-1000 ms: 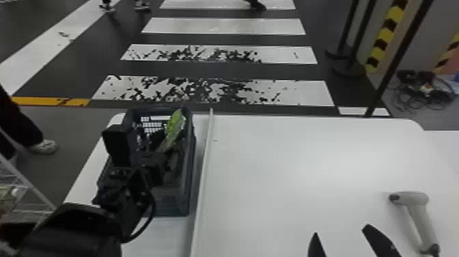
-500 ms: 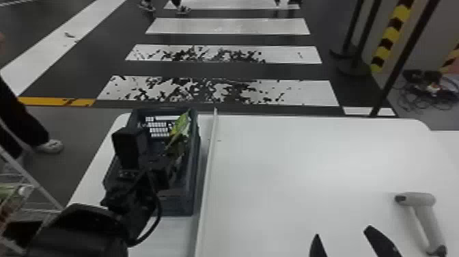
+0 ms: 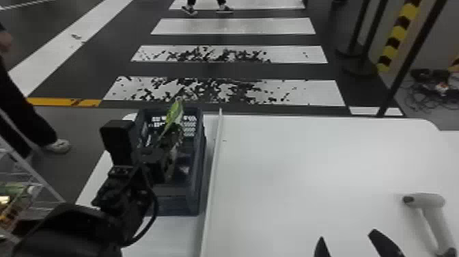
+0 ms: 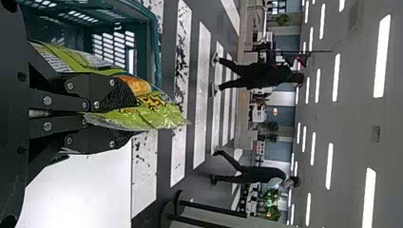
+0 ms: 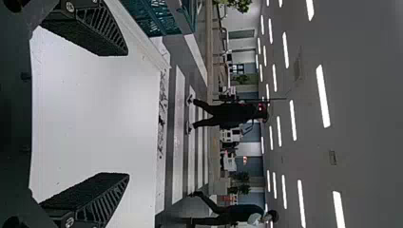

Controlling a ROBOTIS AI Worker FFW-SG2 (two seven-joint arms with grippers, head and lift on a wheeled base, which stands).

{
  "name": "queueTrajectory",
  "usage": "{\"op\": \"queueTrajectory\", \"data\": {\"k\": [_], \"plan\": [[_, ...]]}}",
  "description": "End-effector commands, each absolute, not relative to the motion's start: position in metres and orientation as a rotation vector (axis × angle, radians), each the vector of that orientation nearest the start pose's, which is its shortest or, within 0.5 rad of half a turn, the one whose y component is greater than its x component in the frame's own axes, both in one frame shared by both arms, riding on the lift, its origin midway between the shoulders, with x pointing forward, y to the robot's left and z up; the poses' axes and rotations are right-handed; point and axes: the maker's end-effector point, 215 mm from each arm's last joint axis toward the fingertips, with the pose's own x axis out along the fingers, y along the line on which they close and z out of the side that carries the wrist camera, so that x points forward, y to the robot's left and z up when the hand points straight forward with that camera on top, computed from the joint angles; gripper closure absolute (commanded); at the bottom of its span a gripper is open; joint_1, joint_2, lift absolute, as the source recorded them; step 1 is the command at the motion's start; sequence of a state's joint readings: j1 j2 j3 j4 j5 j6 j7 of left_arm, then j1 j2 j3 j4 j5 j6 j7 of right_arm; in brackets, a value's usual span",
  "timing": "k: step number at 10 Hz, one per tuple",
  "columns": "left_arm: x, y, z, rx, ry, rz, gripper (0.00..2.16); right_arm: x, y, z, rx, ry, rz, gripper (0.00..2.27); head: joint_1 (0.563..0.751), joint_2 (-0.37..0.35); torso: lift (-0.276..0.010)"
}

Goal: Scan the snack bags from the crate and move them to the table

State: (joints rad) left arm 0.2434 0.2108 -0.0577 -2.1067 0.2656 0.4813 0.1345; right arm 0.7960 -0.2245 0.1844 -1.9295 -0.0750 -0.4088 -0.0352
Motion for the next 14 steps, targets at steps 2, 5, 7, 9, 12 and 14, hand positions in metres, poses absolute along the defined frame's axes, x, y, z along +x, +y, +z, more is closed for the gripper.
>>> {"op": "queueTrajectory", "data": {"k": [2, 5, 7, 9, 12, 14], "plan": [[0.506, 0.229, -0.296, -0.007, 0.186, -0.052, 2.14, 0.313, -0.157, -0.402, 0.041, 0.068, 0.227, 0.08, 0.695, 0.090, -0.095], [0.491, 0.223, -0.250, -0.005, 0.138, -0.073, 2.14, 0.314, -0.156, -0.406, 0.040, 0.081, 0.230, 0.08, 0.695, 0.099, -0.095], [0.481, 0.205, -0.220, -0.012, 0.107, -0.114, 2.14, 0.314, -0.155, -0.407, 0.040, 0.087, 0.230, 0.08, 0.695, 0.092, -0.095], [0.468, 0.189, -0.193, -0.017, 0.072, -0.149, 2.14, 0.315, -0.157, -0.407, 0.043, 0.086, 0.227, 0.08, 0.695, 0.071, -0.095], [0.448, 0.156, -0.168, -0.038, 0.040, -0.221, 2.14, 0.319, -0.161, -0.407, 0.047, 0.083, 0.216, 0.08, 0.695, 0.030, -0.095], [0.438, 0.131, -0.162, -0.054, 0.039, -0.281, 2.14, 0.322, -0.172, -0.407, 0.052, 0.083, 0.196, 0.08, 0.695, -0.013, -0.095]]}}
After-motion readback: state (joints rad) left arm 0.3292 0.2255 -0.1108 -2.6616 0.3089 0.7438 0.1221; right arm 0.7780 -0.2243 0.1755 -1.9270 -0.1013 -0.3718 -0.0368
